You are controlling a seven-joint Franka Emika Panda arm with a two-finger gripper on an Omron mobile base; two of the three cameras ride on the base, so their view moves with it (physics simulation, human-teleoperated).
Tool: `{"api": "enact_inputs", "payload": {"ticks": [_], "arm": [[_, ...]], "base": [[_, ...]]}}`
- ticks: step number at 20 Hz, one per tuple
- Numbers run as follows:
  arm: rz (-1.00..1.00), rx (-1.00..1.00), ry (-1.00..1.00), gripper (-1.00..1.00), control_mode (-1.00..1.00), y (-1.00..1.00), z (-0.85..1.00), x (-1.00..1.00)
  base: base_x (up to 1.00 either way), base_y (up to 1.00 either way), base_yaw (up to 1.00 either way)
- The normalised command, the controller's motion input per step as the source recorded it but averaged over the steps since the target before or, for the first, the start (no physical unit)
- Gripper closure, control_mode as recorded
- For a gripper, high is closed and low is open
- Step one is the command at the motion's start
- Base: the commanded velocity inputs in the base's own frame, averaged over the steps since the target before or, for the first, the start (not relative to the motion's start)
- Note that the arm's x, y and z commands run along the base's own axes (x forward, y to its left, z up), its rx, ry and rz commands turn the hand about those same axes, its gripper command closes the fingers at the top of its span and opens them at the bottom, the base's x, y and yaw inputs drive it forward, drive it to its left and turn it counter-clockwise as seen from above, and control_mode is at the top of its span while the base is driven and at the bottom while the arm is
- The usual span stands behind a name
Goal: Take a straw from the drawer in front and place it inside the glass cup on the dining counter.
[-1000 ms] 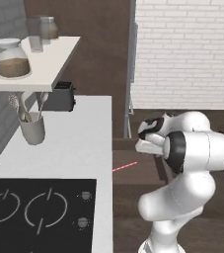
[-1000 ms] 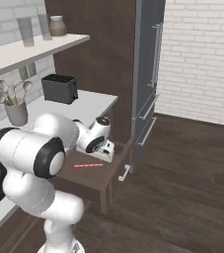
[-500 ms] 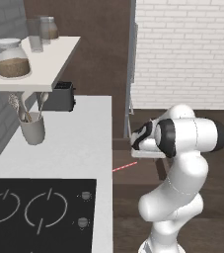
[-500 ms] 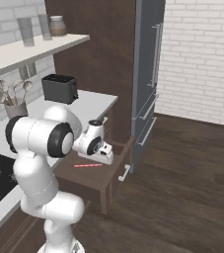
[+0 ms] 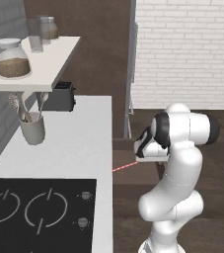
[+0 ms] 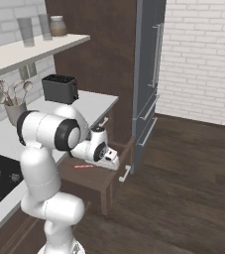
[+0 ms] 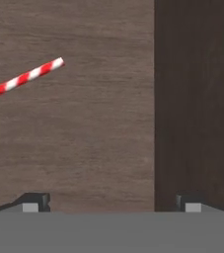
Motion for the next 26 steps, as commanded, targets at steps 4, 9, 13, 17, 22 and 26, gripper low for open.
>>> {"api": "enact_inputs", "payload": {"ticks": [4, 9, 13, 17, 22, 26], "arm": [[-0.04, -0.07, 0.00, -1.00, -1.00, -0.67, -0.24, 0.00], [-0.02, -0.05, 0.00, -1.00, -1.00, -0.89, -0.19, 0.00], [-0.03, -0.02, 0.00, -1.00, -1.00, -1.00, 0.00, -0.07], [-0.04, 0.00, 0.00, -1.00, -1.00, -0.37, 0.37, -0.08], [-0.14, 0.00, 0.00, -1.00, -1.00, 0.90, 0.53, 0.01], [-0.23, 0.00, 0.01, -1.00, -1.00, 0.87, 0.16, 0.19]], "base": [[0.00, 0.00, 0.00], [0.00, 0.00, 0.00], [0.00, 0.00, 0.00], [0.00, 0.00, 0.00], [0.00, 0.00, 0.00], [0.00, 0.00, 0.00]]}}
